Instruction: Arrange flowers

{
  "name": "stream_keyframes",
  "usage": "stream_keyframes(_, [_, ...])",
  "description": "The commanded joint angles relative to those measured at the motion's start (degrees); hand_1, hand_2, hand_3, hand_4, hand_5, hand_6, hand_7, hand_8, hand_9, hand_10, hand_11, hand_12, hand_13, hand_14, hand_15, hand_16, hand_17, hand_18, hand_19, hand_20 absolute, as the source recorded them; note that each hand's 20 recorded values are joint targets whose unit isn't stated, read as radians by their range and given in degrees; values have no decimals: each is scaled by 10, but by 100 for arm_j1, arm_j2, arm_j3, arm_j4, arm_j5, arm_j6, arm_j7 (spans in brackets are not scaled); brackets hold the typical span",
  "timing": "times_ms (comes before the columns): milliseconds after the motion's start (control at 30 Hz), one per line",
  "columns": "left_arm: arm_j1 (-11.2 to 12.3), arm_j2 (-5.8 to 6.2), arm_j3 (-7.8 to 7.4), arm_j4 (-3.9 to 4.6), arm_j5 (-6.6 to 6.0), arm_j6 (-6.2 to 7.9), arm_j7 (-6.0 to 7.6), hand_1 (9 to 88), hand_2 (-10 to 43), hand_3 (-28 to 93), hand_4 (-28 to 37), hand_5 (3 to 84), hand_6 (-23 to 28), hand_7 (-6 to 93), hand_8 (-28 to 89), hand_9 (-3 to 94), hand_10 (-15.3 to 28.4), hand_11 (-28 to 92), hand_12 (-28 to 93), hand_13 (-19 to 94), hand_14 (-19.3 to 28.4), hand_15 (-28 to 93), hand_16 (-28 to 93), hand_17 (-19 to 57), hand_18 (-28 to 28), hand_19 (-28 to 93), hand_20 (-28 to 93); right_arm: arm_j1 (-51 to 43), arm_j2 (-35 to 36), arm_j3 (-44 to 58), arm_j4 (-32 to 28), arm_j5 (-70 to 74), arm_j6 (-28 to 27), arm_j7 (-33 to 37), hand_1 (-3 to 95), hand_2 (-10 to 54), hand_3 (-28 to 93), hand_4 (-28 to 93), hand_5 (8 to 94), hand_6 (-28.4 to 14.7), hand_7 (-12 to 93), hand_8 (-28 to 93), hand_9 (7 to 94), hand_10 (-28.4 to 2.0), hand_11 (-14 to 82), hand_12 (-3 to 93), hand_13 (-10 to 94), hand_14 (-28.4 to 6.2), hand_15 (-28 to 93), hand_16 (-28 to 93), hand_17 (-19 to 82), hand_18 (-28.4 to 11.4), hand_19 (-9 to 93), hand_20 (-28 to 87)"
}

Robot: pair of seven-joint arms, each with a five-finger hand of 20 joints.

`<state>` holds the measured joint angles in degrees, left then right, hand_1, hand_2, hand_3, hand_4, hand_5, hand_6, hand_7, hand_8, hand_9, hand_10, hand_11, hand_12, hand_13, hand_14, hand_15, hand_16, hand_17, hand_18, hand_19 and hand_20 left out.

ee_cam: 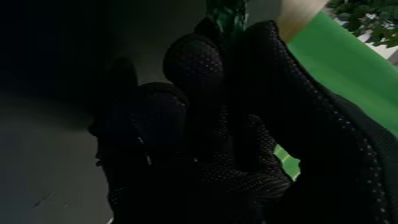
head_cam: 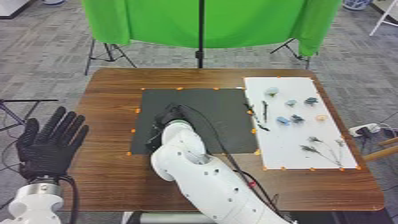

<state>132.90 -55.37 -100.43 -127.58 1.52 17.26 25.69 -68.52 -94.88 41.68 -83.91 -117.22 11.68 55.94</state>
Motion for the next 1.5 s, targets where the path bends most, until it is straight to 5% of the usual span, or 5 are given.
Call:
stream_keyframes(33, [-14, -53, 35, 48, -39, -62, -33, 207, 167, 726, -283, 434, 88, 107, -87, 370, 142, 185, 107, 293, 129, 223, -34, -53, 126, 326, 125, -78, 123, -13, -10, 84, 105, 181, 518, -95, 795, -271, 727, -50, 418, 64, 754, -154, 431, 448, 633, -174, 792, 315, 267, -281, 816, 334])
stream_keyframes(767, [217, -278, -186, 6, -53, -31, 60, 210, 169, 728, -283, 437, 88, 112, -90, 372, 143, 192, 107, 297, 129, 235, -38, -53, 127, 333, 128, -534, 1542, 116, -1409, 301, 131, -541, 388, -80, 850, -238, 638, -73, 148, -115, 690, -192, 493, 291, 621, -179, 781, 296, 261, -278, 827, 271])
stream_keyframes(933, [277, -350, -250, -6, -93, 38, 28, 210, 169, 729, -283, 439, 88, 112, -90, 373, 142, 193, 106, 298, 129, 236, -38, -52, 127, 334, 129, -805, 1933, 408, -1954, 650, -1005, -1634, 288, 34, 852, -230, 662, -68, 298, -150, 508, -232, 365, 200, 465, -200, 821, 258, 217, -261, 834, 259])
stream_keyframes(1200, [131, -275, -185, 35, 24, 72, -68, 212, 171, 731, -283, 440, 88, 113, -90, 373, 142, 198, 107, 300, 129, 240, -39, -53, 128, 336, 130, -774, 1671, 592, -1897, 166, -3094, -2398, 260, 35, 821, -230, 716, -35, 289, -172, 373, -229, 212, 180, 367, -206, 866, 170, 166, -226, 795, 325])
stream_keyframes(1500, [16, -243, -93, 70, 32, 140, -169, 213, 171, 731, -283, 434, 88, 112, -89, 373, 142, 198, 106, 300, 128, 241, -39, -53, 128, 336, 130, -746, 1571, 283, -1782, -328, -3274, -2549, 268, 39, 815, -232, 673, -15, 161, -129, 394, -223, 190, 180, 374, -209, 824, 174, 177, -229, 791, 362])
